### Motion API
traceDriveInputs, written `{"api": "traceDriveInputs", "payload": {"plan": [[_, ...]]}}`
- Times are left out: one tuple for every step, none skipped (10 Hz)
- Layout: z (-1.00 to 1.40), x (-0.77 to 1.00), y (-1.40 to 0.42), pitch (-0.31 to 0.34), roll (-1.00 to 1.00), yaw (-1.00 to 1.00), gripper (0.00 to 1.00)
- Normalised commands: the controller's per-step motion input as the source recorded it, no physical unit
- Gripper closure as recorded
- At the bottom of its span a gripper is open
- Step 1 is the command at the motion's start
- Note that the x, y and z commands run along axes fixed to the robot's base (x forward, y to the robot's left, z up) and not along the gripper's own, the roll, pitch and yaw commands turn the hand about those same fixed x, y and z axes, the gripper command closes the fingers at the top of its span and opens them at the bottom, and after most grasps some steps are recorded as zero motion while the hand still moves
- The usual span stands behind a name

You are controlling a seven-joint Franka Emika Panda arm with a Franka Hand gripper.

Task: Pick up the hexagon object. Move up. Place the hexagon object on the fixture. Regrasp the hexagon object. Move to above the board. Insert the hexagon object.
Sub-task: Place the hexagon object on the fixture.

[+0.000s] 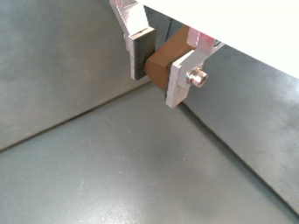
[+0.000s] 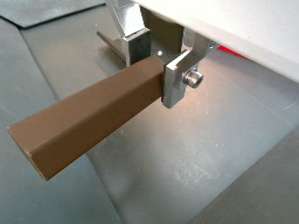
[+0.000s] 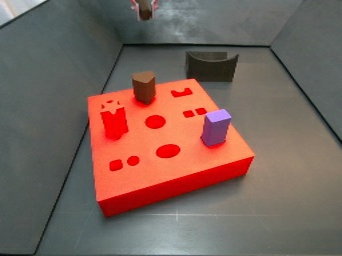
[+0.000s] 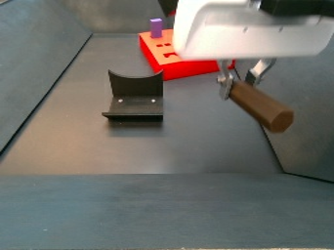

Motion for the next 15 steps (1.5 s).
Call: {"api": "traceDriveInputs", "payload": {"plan": [[0.97,-0.03,-0.01,0.086,0.12,0.02,1.0],[0.84,-0.03,-0.01,0.087,0.13,0.03,1.0],[0.67,-0.02,-0.01,0.089,0.12,0.03,1.0],[0.54,-0.02,0.0,0.09,0.11,0.03,1.0],[0.45,-0.01,0.0,0.09,0.1,0.03,1.0],[0.21,0.0,0.0,0.092,0.08,0.02,1.0],[0.06,1.0,-0.74,0.19,-0.19,-0.83,1.0],[0.01,1.0,-0.73,0.187,-0.2,-0.79,1.0],[0.02,1.0,-0.61,0.176,-0.2,-0.51,1.0],[0.02,1.0,-0.52,0.173,-0.2,-0.33,1.0],[0.01,1.0,-0.48,0.163,-0.2,-0.25,1.0],[0.01,1.0,-0.39,0.133,-0.18,-0.12,1.0],[0.01,1.0,-0.32,0.123,-0.16,-0.06,1.0],[0.0,1.0,-0.28,0.126,-0.14,-0.04,1.0],[0.01,1.0,-0.24,0.133,-0.13,-0.02,1.0]]}}
